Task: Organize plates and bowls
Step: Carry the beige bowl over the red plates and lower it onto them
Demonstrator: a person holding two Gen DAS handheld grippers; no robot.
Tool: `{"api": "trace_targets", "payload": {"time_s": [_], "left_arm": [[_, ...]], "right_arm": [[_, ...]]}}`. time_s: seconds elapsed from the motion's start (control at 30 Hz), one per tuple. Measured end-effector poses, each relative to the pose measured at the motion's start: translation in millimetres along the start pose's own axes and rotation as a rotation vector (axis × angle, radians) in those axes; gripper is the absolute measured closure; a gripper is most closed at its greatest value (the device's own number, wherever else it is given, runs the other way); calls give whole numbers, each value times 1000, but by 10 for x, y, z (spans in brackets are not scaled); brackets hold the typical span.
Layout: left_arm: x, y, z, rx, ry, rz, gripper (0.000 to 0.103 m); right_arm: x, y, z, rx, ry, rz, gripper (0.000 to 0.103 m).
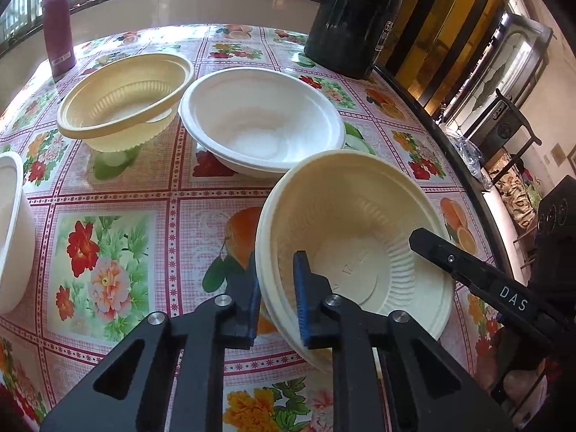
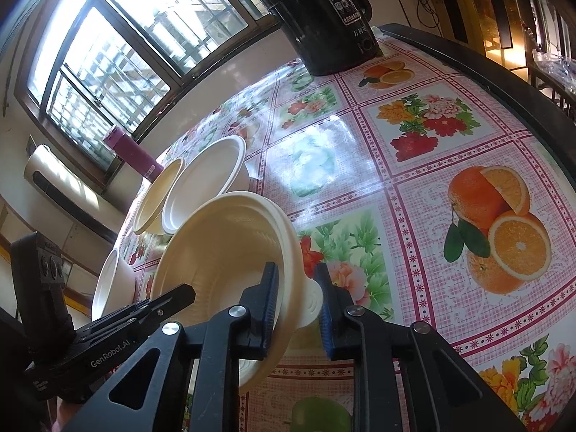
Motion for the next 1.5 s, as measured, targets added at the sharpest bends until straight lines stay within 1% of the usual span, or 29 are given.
{"api": "trace_targets", "payload": {"time_s": [0.23, 0.37, 0.5, 0.63, 0.7, 0.8, 0.97, 1.13, 1.27, 1.37, 1.5], "left_arm": [[-97, -37, 148, 6, -8, -15, 89], [-182, -125, 304, -3, -10, -29, 88], [-342, -295, 477, -22, 2, -61, 88], [-616, -521, 641, -45, 38, -116, 88], [-807, -631, 718, -51, 77, -155, 88], [-1112, -798, 836, -68, 140, -192, 88], [-1541, -1170, 1090, -129, 208, -218, 88], [-1908, -1665, 1394, -218, 259, -240, 88], [-2093, -2081, 1664, -287, 272, -276, 88], [-2153, -2380, 1847, -336, 269, -309, 88], [-2074, -2693, 2091, -388, 234, -334, 88]], "right_arm": [[-15, -55, 61, 5, -5, 5, 84], [0, -168, 150, -5, -13, -3, 84], [44, -374, 298, -27, -29, -30, 84], [42, -723, 475, -76, -30, -67, 84], [33, -931, 555, -111, -32, -82, 84], [-11, -1266, 661, -166, -31, -111, 84], [-45, -1861, 854, -264, -33, -148, 84], [71, -2506, 1102, -366, -67, -177, 84], [262, -3043, 1337, -447, -106, -194, 85], [463, -3389, 1543, -502, -144, -195, 84], [763, -3652, 1849, -561, -204, -171, 83]]}}
Point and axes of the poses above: each gripper's, at about its wrist camera, not at the fingertips, and x roughly the way its jaws point, y to its right, z to its underside, the point moved 9 cm from there along x, roughly the way its jaws point, and after that the axes turned 13 degrees about -y, right-handed, at the moved point
